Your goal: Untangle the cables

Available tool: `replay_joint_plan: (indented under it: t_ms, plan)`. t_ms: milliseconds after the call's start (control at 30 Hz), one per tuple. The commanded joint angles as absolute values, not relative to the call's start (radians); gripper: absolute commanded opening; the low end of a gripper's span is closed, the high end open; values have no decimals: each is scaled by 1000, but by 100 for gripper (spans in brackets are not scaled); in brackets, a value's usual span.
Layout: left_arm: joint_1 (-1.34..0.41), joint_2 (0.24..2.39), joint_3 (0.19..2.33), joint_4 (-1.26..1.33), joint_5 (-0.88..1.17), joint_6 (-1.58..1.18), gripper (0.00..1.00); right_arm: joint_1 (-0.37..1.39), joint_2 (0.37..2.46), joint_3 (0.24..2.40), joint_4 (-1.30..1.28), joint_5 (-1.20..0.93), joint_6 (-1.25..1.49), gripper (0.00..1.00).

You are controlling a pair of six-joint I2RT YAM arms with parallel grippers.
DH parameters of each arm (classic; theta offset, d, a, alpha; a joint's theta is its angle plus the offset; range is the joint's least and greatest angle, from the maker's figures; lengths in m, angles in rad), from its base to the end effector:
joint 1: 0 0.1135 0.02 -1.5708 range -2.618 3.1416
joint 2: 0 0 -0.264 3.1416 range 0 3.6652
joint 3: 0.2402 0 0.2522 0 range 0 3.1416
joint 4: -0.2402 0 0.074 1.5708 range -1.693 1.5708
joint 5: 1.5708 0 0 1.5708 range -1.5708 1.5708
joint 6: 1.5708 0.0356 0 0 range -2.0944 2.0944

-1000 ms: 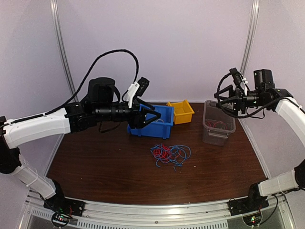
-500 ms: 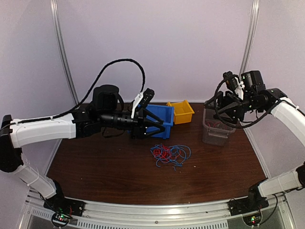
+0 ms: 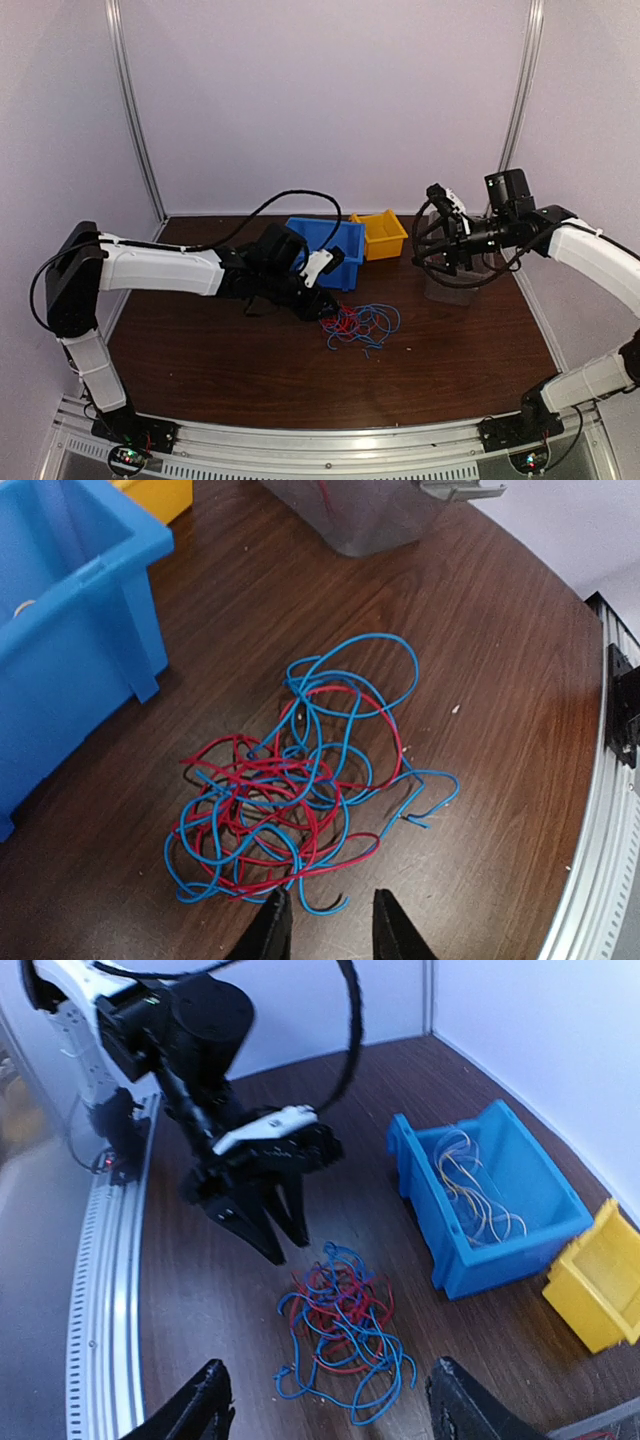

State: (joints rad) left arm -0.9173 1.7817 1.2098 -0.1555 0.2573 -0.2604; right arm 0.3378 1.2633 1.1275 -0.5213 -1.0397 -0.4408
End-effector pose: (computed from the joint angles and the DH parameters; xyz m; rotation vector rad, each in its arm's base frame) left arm 0.2328 -0.3189 0.2174 0.9194 2.2595 -0.8688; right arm 0.2387 0.1164 0.3352 -1.2576 1.6086 1.0738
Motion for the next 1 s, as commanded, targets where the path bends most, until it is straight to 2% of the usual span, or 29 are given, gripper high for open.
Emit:
replay_joint_plan:
  t_ms: [0,167,400,567,667,733,967]
  plan:
    - [-912,1803,1187,-140,228,-320,26,355,1325,1060,-403,-751,-444,67]
    - [-901,1823,1140,-98,242,-353,23,432,1413,1034,-371,-659,-454,61]
    - [-890,1825,1099,-46,296,-373,19,501,1548,1047,-348,-669,-456,51]
    - [-867,1814,1037,-8,317,-406,28,609,1607,1076,-337,-625,-451,50]
    - [-822,1772,973,59,320,-452,38,673,1655,1103,-339,-578,-433,57]
    - [-800,1741,937,87,306,-475,43,715,1678,1107,-316,-527,-417,58]
    - [-787,1680,877,137,229,-523,45,785,1770,1156,-331,-475,-404,49]
